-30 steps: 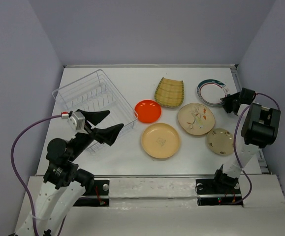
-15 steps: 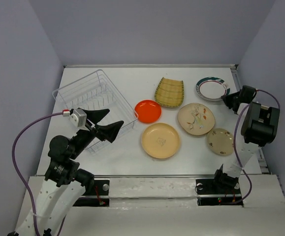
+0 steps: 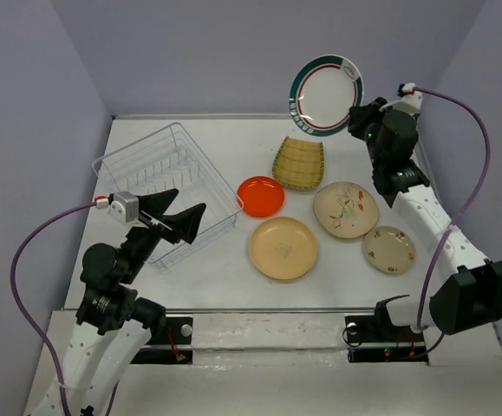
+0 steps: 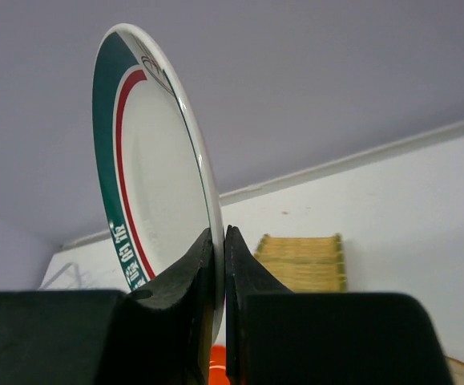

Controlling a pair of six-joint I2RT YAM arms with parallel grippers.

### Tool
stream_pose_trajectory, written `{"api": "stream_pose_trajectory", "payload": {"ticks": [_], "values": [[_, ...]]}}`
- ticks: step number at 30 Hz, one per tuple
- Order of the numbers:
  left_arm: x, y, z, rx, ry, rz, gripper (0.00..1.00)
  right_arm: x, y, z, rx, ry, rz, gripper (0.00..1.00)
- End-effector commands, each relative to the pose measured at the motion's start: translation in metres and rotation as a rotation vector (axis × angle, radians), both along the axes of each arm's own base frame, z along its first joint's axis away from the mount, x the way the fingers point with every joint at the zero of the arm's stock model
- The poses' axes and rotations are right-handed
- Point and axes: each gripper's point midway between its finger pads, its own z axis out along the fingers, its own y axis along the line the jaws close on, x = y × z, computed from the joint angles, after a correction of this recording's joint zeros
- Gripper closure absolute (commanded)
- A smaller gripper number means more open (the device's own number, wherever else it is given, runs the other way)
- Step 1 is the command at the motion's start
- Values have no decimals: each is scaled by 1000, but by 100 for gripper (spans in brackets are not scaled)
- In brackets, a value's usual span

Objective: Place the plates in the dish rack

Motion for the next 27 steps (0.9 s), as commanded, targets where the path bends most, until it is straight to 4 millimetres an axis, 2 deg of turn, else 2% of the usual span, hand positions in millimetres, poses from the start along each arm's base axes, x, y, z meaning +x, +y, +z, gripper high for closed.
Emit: {"api": "stream_pose_trajectory", "payload": {"ticks": [1,2,3,4,5,6,7,8,9,11,12,13,14,15,16,17,19,20,21,23,24,27], "values": [[-4,41,48,-107,-86,199,1,-11,48,59,-149,-66,-36,93],[-9,48,56,-124,-105,224,1,-12,82,55,-200,-43,-10,93],[-13,52,62,-135,-123,234,1,-13,99,59,-218,-37,6,93],[-16,64,72,-153,-140,284,1,-16,112,84,-217,-67,14,93],[-21,67,77,-165,-155,290,1,-15,126,86,-236,-52,27,93],[-29,70,85,-180,-180,290,1,-10,159,62,-288,12,64,93],[-34,71,89,-194,-192,282,1,-10,169,85,-273,-21,62,93],[-38,72,92,-206,-203,276,1,-5,185,60,-321,29,77,93],[-46,74,97,-226,-234,268,1,0,209,56,-337,51,90,93],[-53,77,101,-232,-267,268,1,2,236,47,-343,69,121,93],[-58,80,103,-236,-287,274,1,2,247,62,-313,45,126,93],[-55,84,98,-236,-283,300,1,5,273,36,-354,82,149,93],[-52,86,94,-235,-278,320,1,6,284,30,-368,87,147,93],[-45,90,83,-238,-259,354,1,7,285,46,-366,59,108,93],[-42,92,77,-240,-249,367,1,9,294,42,-385,60,97,93],[-39,91,70,-242,-236,370,1,12,314,18,-426,82,101,93],[-38,87,64,-222,-211,353,1,18,328,7,-454,80,65,93],[-38,86,63,-225,-213,345,1,17,325,19,-434,63,51,93],[-39,85,64,-225,-216,340,1,19,338,-1,-463,79,49,93],[-40,83,63,-224,-213,325,1,20,347,0,-456,60,43,93],[-41,81,64,-223,-214,317,1,21,354,-14,-498,66,36,93],[-42,76,63,-218,-214,287,1,28,361,-18,-501,38,30,93]]}}
